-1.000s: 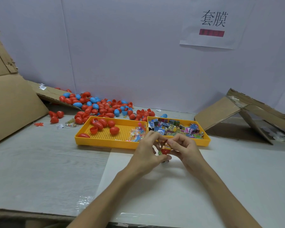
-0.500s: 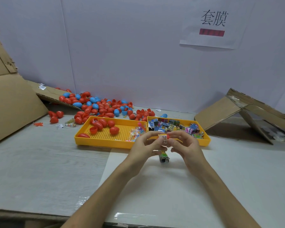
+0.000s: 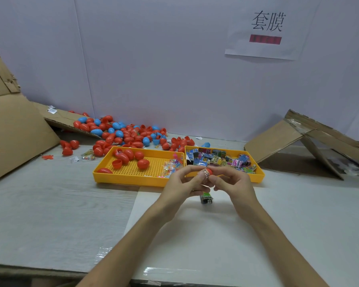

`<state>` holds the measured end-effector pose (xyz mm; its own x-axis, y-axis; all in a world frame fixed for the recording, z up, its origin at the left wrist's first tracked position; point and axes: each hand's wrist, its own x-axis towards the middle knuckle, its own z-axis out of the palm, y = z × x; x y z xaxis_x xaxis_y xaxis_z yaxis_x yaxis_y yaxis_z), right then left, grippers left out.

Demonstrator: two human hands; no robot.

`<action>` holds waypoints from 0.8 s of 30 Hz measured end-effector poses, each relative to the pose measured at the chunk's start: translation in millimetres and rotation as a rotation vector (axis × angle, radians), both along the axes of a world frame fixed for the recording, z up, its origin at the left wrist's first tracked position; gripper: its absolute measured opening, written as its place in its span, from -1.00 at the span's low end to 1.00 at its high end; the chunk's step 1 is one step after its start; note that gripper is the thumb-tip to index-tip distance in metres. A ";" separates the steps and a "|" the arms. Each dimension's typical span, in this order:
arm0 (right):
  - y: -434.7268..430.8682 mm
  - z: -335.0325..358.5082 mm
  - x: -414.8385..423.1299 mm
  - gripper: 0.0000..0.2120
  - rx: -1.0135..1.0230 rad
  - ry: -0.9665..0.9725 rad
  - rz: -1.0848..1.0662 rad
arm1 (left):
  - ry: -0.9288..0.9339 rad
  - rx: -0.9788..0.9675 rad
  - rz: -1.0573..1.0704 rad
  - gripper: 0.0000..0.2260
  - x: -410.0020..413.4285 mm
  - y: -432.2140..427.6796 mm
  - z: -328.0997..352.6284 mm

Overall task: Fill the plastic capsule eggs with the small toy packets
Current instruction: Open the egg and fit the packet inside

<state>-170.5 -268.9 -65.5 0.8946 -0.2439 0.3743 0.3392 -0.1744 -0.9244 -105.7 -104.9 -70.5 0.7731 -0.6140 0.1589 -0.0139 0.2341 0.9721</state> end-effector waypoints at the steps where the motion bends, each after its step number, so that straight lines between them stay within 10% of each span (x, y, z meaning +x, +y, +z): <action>1: -0.1 -0.1 -0.2 -0.79 -0.002 -0.003 -0.002 | -0.003 -0.001 0.006 -0.79 0.4 -0.1 0.0; 24: -2.4 -2.3 2.7 -0.88 -0.182 0.050 -0.081 | -0.171 0.072 0.133 -0.72 5.0 -2.3 -5.9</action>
